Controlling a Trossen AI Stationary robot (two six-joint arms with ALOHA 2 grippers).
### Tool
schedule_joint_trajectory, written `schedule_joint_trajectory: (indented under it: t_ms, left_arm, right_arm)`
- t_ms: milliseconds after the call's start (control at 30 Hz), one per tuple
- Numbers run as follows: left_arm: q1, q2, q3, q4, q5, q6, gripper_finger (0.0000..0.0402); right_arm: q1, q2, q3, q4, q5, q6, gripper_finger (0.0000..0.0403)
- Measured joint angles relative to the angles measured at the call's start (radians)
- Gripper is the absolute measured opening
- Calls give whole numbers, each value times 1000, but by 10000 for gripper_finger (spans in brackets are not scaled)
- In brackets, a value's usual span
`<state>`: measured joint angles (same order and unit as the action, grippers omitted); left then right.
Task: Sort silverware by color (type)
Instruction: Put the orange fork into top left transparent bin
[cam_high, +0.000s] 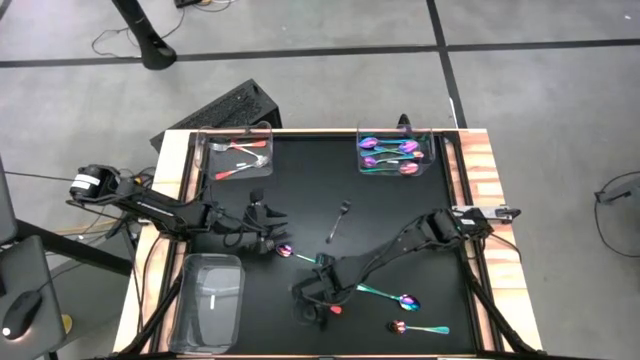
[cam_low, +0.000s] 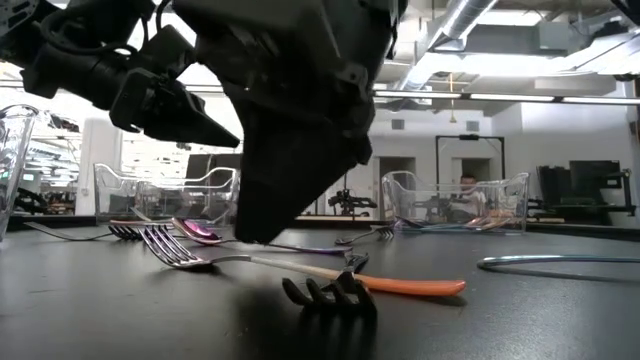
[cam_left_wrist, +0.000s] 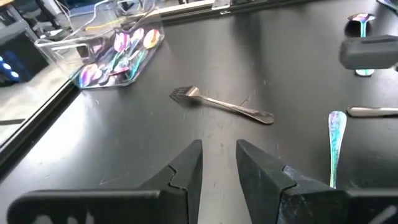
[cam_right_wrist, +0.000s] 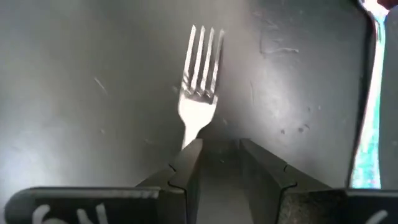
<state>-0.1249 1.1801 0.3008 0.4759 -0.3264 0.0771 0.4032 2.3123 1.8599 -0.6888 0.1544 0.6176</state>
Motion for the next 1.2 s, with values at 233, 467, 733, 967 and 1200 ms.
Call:
schedule_joint_trajectory:
  t_ms: [233, 467, 733, 967, 1200]
  left_arm:
    - [0, 0, 0, -25, -25, 8, 87]
    - [2, 0, 0, -36, -29, 8, 87]
    - [2, 0, 0, -87, -51, -9, 87]
    - [2, 0, 0, -100, -76, -15, 86]
    - [2, 0, 0, -104, -80, -16, 86]
  right_arm:
    - [-20, -7, -92, 114, -80, -100, 127]
    - [-52, -10, -123, 101, -100, -102, 106]
    - [-53, -24, -126, 13, -32, -82, 42]
    - [-45, -52, -127, -226, 126, -113, 34]
    - [-49, -79, -134, -317, 148, -97, 33]
